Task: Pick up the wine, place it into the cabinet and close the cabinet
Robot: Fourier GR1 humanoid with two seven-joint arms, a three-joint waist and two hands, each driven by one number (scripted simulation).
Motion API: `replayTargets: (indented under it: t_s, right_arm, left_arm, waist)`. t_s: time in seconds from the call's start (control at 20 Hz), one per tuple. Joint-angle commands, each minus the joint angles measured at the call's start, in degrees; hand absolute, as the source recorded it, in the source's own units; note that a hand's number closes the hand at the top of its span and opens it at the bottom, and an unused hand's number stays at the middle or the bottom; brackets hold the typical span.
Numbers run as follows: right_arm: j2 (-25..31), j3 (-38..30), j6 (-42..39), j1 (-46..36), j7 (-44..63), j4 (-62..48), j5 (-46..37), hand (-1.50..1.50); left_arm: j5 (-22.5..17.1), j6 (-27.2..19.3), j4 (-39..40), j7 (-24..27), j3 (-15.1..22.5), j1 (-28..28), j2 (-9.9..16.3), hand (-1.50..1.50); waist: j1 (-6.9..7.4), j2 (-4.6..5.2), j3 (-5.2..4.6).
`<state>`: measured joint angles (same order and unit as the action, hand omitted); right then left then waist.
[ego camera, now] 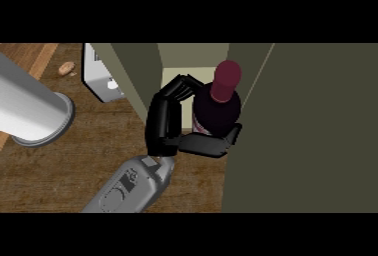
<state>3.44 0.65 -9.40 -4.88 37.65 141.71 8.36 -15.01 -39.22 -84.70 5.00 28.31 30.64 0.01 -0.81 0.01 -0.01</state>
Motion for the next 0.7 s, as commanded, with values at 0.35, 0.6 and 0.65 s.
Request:
replayTargets:
  t_s: [0.35,0.6,0.65]
  right_arm:
    - [1.94,-4.04,0.68,-1.81,3.17,3.55,6.4,-1.5]
    - [-1.91,4.59,2.12,0.0,1.85,5.41,-1.42,-1.5]
    - [0.71,-1.39,0.49,1.51,2.05,6.24,4.44,-1.5]
  left_arm:
    - [-0.31,-0.9,10.62,8.15,1.2,0.21,0.0,1.5]
    - [-6.01,-1.15,19.2,19.17,2.44,-0.08,-0.01,1.5]
    - [-2.68,-1.49,14.09,15.74,2.61,-2.56,-0.01,1.5]
  waist:
    - [0.3,-0.02,0.02]
    - [-0.32,0.11,-0.03]
    - [0.26,-0.06,0.02]
